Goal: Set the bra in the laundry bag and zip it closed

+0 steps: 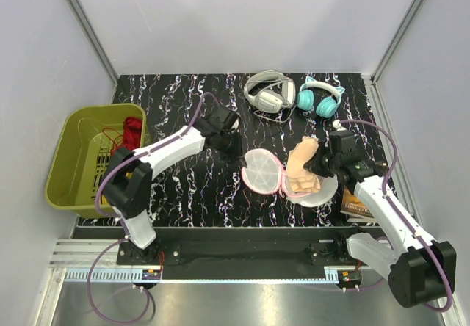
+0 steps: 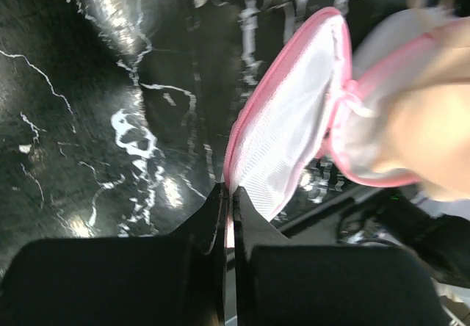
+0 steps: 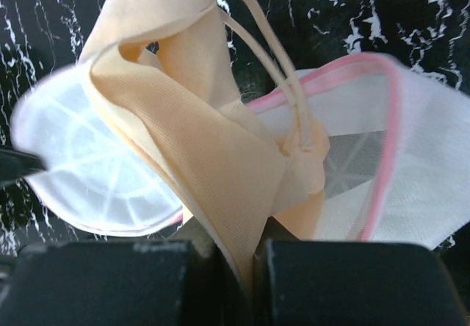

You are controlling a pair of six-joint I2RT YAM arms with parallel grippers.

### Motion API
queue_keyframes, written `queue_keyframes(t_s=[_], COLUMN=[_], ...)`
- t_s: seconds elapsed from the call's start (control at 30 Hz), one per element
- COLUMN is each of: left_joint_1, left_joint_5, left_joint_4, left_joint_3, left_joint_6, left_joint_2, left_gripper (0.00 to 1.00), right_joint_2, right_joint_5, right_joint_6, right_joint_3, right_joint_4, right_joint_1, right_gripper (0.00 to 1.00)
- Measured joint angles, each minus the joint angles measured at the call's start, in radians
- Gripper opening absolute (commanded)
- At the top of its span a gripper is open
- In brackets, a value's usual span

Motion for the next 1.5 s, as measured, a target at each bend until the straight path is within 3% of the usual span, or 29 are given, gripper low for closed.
queue_keyframes(t_s=[0.5,0.83,1.0,1.13,1.4,1.5], left_joint_1=[0.005,0.010,0.009,0.010,0.010,0.011], left_joint_5=[-0.011,-0.008,-0.007,-0.014,-0.064,-0.095], left_joint_4=[-0.097,-0.171,-0.207,-0.229,-0.276,-0.285], left_joint_3=[0.164,0.280,0.280,0.253,0.169,0.158], left_joint_6=[-0.036,-0.031,-0.029,-0.024,-0.019,-0.007], left_joint_2=[-0.071,-0.104,-0.121,-0.147,-0.232,-0.236], left_gripper=[0.00,0.00,0.00,0.00,0.00,0.00], right_joint_2=[0.012,0.124,0.292,0.414,0.479,0.487], right_joint_5=[-0.072,-0.100,-0.187,-0.257,-0.348,-0.377], right_joint_6=[0.001,-0.001,-0.010,-0.010,-0.006,-0.009], right_joint_3=[-0.088,-0.091,-0.043,0.035,0.182,0.226], right_joint_4=[0.052,0.073,0.116,0.119,0.068,0.021], right_joint_1=[0.000,0.000,0.000,0.000,0.000,0.000], right_gripper=[0.00,0.00,0.03,0.15,0.65,0.75])
